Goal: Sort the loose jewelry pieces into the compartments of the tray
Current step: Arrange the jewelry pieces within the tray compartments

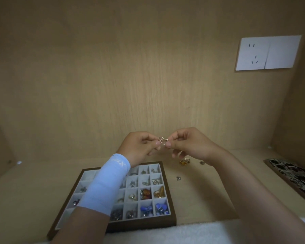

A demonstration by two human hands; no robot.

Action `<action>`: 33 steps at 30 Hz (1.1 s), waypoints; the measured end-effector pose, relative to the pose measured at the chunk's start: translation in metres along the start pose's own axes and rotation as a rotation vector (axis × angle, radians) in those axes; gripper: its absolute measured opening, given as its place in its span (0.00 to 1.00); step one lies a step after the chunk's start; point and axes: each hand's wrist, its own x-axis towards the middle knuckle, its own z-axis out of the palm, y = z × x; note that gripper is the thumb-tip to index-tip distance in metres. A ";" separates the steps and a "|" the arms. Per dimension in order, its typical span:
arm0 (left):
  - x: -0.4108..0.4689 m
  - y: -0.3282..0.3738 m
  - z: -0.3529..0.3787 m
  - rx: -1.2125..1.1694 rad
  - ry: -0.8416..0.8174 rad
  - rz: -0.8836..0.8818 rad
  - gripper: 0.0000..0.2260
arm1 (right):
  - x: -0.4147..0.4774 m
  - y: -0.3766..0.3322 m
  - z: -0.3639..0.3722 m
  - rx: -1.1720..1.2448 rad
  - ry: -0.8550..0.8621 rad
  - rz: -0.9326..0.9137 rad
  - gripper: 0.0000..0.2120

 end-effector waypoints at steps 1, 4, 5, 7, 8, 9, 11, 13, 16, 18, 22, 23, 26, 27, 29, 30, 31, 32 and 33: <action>-0.005 -0.003 -0.006 0.031 0.002 0.001 0.03 | 0.000 -0.002 0.004 -0.013 -0.012 -0.005 0.05; -0.022 -0.014 -0.027 0.071 0.037 -0.051 0.04 | 0.000 -0.007 0.022 -0.080 -0.055 -0.018 0.02; -0.028 -0.018 -0.033 0.079 0.041 -0.065 0.04 | 0.000 -0.008 0.029 -0.094 -0.065 -0.032 0.02; -0.041 -0.024 -0.047 0.067 0.034 -0.091 0.04 | 0.000 -0.012 0.049 -0.112 -0.058 -0.079 0.02; -0.048 -0.028 -0.055 0.055 0.028 -0.103 0.04 | 0.000 -0.014 0.060 -0.118 -0.050 -0.100 0.03; -0.055 -0.032 -0.063 0.048 0.025 -0.113 0.04 | -0.002 -0.016 0.071 -0.121 -0.053 -0.120 0.03; -0.068 -0.040 -0.081 0.026 0.042 -0.111 0.04 | -0.003 -0.019 0.093 -0.110 -0.090 -0.151 0.02; -0.079 -0.048 -0.098 -0.027 0.096 -0.094 0.03 | -0.004 -0.024 0.112 -0.035 -0.144 -0.138 0.02; -0.087 -0.056 -0.116 -0.051 0.187 -0.065 0.03 | 0.004 -0.038 0.137 0.111 -0.189 -0.015 0.07; -0.089 -0.060 -0.122 -0.068 0.251 -0.040 0.05 | 0.013 -0.048 0.149 0.147 -0.217 0.061 0.12; -0.089 -0.066 -0.126 -0.175 0.308 -0.044 0.05 | 0.028 -0.062 0.169 -0.001 -0.280 0.050 0.12; -0.089 -0.068 -0.127 -0.180 0.324 -0.046 0.05 | 0.032 -0.064 0.173 -0.030 -0.285 0.040 0.11; -0.088 -0.076 -0.129 -0.191 0.361 -0.048 0.04 | 0.043 -0.064 0.178 -0.083 -0.280 0.023 0.05; -0.088 -0.079 -0.129 -0.183 0.363 -0.038 0.05 | 0.045 -0.062 0.180 -0.123 -0.263 0.008 0.04; -0.087 -0.086 -0.130 -0.114 0.366 -0.026 0.06 | 0.050 -0.055 0.183 -0.199 -0.197 -0.024 0.05; -0.086 -0.090 -0.130 -0.063 0.372 -0.038 0.06 | 0.052 -0.050 0.185 -0.228 -0.162 -0.035 0.05; -0.085 -0.093 -0.130 -0.010 0.379 -0.060 0.06 | 0.053 -0.045 0.187 -0.252 -0.136 -0.042 0.06; -0.084 -0.096 -0.129 0.040 0.382 -0.081 0.05 | 0.054 -0.040 0.189 -0.272 -0.120 -0.044 0.06; -0.083 -0.099 -0.129 0.090 0.380 -0.098 0.06 | 0.055 -0.035 0.191 -0.293 -0.114 -0.046 0.06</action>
